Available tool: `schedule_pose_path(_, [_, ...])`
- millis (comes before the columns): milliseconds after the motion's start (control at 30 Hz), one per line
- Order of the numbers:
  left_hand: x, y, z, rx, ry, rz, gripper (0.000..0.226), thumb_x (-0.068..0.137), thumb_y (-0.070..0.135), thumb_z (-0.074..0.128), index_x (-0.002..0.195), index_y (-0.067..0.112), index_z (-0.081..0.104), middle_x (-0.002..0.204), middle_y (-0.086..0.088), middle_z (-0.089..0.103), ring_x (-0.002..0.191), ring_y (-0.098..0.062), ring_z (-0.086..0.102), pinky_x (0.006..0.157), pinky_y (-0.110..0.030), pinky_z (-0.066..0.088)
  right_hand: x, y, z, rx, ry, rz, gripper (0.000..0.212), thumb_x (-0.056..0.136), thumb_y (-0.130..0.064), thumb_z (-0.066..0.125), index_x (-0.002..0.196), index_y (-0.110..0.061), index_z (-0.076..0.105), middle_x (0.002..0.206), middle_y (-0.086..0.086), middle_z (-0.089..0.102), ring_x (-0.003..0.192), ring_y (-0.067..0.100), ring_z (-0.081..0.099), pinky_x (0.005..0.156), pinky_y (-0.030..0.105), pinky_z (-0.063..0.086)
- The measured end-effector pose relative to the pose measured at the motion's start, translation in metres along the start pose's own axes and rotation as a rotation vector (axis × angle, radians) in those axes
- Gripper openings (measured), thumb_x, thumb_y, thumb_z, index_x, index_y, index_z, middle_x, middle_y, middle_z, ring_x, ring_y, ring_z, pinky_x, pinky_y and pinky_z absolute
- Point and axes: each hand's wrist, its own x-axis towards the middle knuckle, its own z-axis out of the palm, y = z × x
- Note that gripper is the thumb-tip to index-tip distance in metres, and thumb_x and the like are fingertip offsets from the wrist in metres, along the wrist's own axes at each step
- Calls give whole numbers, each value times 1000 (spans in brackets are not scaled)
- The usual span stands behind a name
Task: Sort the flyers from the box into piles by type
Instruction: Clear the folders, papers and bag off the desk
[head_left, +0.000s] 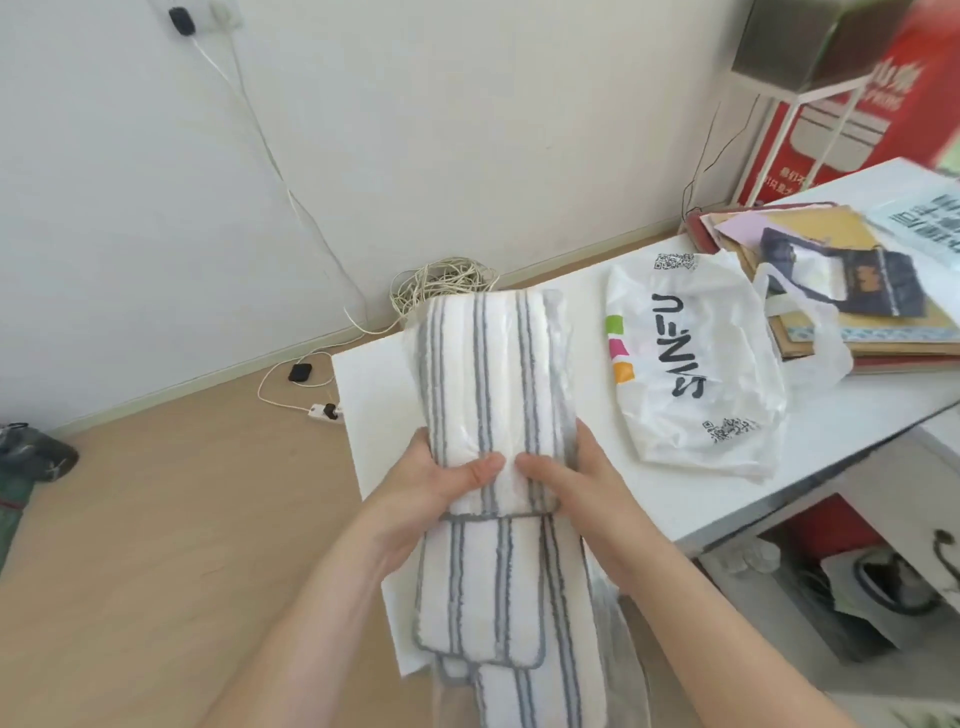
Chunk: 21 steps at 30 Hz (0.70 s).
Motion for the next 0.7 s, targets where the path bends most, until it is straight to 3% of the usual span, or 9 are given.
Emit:
schedule_pose_path(100, [-20,9,43,-11,5,134,71,66,21,86,125,17,47,111,0,70,100,-16,68,88,-37,53,-38,-9,-22,36,71,-121,53,90,-8,58,127,-40,40,117,-26,60,105,-13,56,78,5,45])
schedule_pose_path(233, [-49,7,110,-51,99,297,59,65,9,85,113,17,53,104,1,71,93,-12,69,78,-33,57,-96,-15,-78,-25,42,-190,64,91,-14,61,135,-47,29,117,-38,56,110,-16,52,81,4,44])
schedule_pose_path(367, [-73,-16,184,-152,5,325,61,66,12,85,115,22,50,108,6,69,100,-12,66,85,-35,54,-167,23,-141,-102,90,-107,76,82,-27,72,139,-51,27,128,-26,56,116,-3,56,90,20,49])
schedule_pose_path(533, [-96,-95,266,-131,-188,110,64,79,21,76,131,31,40,121,13,63,108,-4,61,97,-34,49,-237,106,-198,-24,281,27,61,76,-29,73,129,-41,46,116,-14,67,105,9,65,85,32,55])
schedule_pose_path(633, [-110,-158,288,-161,-179,-95,83,73,40,77,140,42,28,124,22,58,109,1,58,91,-25,49,-259,159,-218,17,295,142,51,76,-29,73,121,-39,51,108,-12,70,96,10,68,81,33,56])
schedule_pose_path(700, [-113,-193,288,-216,-132,-230,84,75,40,76,141,46,25,125,17,59,109,-5,61,90,-30,52,-256,192,-221,19,258,214,50,76,-29,76,118,-41,52,107,-11,70,95,10,69,82,34,56])
